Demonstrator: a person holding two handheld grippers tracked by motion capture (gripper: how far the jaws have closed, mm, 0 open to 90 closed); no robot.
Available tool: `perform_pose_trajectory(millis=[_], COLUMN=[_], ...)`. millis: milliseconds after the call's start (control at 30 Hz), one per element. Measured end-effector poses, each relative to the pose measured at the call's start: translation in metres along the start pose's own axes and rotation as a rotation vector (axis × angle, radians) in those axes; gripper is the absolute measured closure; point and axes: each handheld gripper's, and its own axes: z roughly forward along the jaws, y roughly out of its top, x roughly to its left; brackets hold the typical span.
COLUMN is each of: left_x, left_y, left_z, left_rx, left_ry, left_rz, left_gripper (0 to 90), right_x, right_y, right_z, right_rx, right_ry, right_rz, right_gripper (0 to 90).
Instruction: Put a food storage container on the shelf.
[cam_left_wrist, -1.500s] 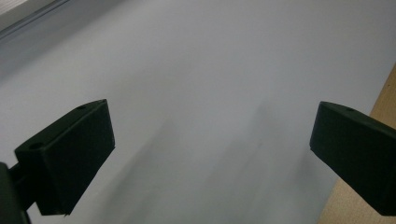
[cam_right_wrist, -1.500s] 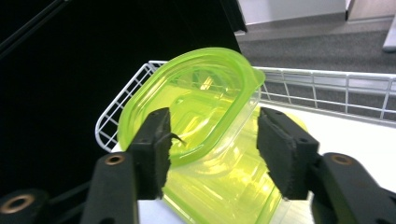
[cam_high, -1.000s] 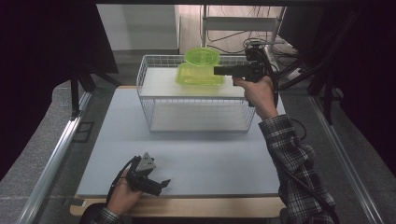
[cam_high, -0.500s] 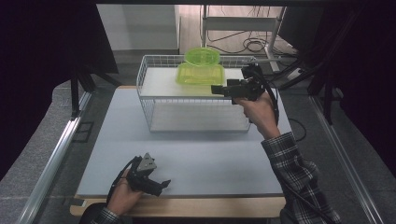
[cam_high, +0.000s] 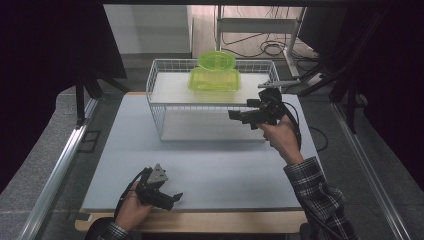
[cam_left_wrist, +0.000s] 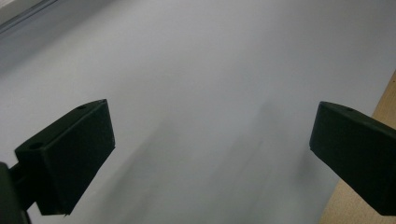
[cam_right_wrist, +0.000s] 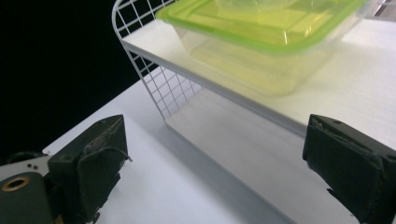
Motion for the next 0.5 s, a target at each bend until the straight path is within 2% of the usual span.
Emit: perform_pose_trajectory(millis=[267, 500], left_x=[0.000, 0.000], left_y=[0.000, 0.000], left_z=[0.000, 0.000], left_rx=[-0.002, -0.004], left_ry=[-0.001, 0.000], left_rz=[-0.001, 0.001], left_gripper=[0.0, 0.0], right_x=[-0.002, -0.003], right_y=[-0.019, -0.034], right_z=[-0.001, 0.000], right_rx=[0.026, 0.031], right_ry=[-0.019, -0.043], right_rz=[-0.010, -0.050], right_gripper=[4.2, 2.5])
